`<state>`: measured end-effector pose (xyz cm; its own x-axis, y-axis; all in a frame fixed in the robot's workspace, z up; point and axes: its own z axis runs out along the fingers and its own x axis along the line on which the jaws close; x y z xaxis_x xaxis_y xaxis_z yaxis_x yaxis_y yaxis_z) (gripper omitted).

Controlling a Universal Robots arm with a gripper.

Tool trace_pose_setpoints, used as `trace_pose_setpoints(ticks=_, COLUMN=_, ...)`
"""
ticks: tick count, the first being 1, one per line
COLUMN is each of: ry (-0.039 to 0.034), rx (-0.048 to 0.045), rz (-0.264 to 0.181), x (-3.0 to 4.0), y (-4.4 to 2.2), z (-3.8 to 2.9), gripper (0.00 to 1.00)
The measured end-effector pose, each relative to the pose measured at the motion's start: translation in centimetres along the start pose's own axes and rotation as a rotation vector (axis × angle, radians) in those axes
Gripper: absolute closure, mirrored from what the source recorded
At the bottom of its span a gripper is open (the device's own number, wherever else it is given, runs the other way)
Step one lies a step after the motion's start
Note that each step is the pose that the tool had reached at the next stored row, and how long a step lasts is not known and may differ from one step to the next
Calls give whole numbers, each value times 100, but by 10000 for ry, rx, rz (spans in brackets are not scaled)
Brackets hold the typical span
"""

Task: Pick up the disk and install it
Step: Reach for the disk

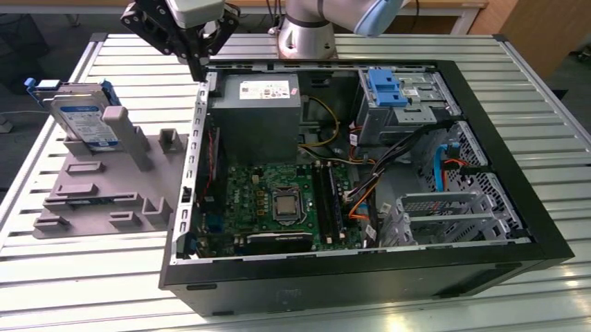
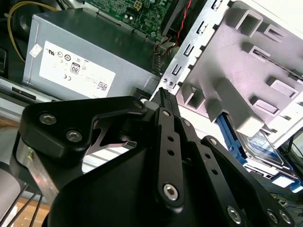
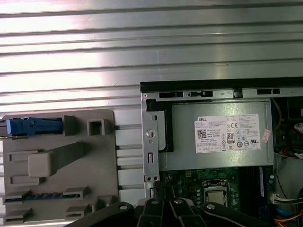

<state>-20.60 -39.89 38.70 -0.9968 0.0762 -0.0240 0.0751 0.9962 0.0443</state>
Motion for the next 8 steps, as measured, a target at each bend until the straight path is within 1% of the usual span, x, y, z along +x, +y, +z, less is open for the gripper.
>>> trace_pose_setpoints(ticks=8, ry=-1, rx=-1, rz=0, x=34, y=-3, z=3, gripper=89)
